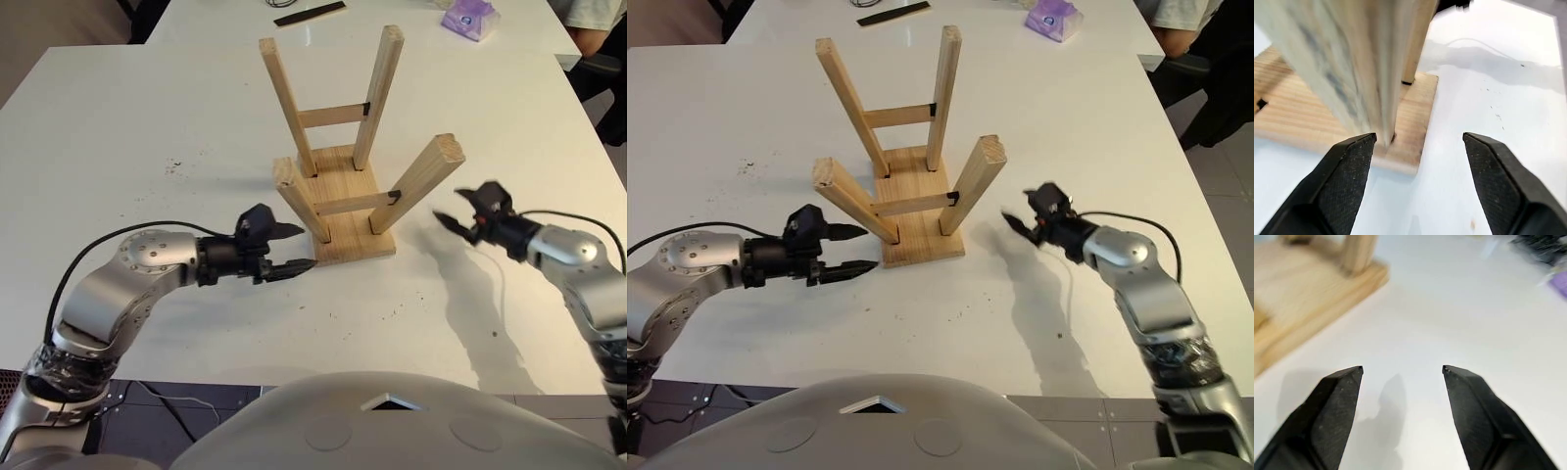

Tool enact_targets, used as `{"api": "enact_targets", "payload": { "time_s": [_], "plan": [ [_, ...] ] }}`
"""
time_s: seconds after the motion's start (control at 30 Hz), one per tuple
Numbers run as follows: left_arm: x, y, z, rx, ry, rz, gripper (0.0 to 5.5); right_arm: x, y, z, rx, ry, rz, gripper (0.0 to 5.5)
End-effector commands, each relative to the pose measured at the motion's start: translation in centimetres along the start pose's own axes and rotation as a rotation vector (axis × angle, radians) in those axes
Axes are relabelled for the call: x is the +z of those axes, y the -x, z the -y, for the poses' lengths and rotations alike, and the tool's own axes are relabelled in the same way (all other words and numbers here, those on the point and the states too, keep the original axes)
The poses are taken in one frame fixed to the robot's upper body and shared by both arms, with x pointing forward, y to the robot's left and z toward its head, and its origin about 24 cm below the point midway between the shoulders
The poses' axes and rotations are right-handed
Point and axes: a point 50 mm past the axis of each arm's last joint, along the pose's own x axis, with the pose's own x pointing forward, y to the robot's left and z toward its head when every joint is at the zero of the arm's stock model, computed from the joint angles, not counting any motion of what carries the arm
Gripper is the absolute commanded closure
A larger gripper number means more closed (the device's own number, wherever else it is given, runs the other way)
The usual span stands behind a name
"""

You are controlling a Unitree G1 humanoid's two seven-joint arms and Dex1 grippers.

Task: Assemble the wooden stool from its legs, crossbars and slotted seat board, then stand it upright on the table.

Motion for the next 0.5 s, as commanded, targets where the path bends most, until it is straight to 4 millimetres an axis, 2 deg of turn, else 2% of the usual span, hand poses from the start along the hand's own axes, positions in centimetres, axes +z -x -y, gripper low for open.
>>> {"api": "enact_targets", "payload": {
  "time_s": [0.03,0.07,0.13,0.23,0.3,0.37,0.43,0.5],
  "plan": [
    [-3.0,2.8,-4.3,0.197,-0.027,-0.161,2.21,2.0,2.2,-1.3,0.203,0.079,0.057,2.48],
    [-3.2,3.0,-5.2,0.233,-0.044,-0.174,2.21,2.3,2.4,-1.9,0.271,0.085,0.073,2.48],
    [-2.7,1.9,-6.6,0.304,-0.078,-0.137,2.21,2.8,2.4,-3.1,0.374,0.081,0.098,2.48],
    [0.4,-1.7,-7.6,0.361,-0.073,0.074,2.21,2.4,1.1,-4.7,0.451,0.071,0.090,2.48],
    [2.6,-3.5,-6.6,0.318,-0.051,0.214,2.21,1.4,0.2,-5.6,0.475,0.075,0.048,2.48],
    [3.7,-4.4,-4.7,0.216,-0.041,0.295,2.21,0.2,0.0,-6.1,0.485,0.086,-0.005,2.48],
    [3.4,-4.6,-1.9,0.053,-0.043,0.290,2.21,-0.8,-0.4,-5.8,0.459,0.090,-0.039,2.48],
    [2.2,-4.7,1.1,-0.117,-0.083,0.229,2.21,-1.2,-1.1,-4.8,0.393,0.098,-0.053,2.48]
  ]
}}
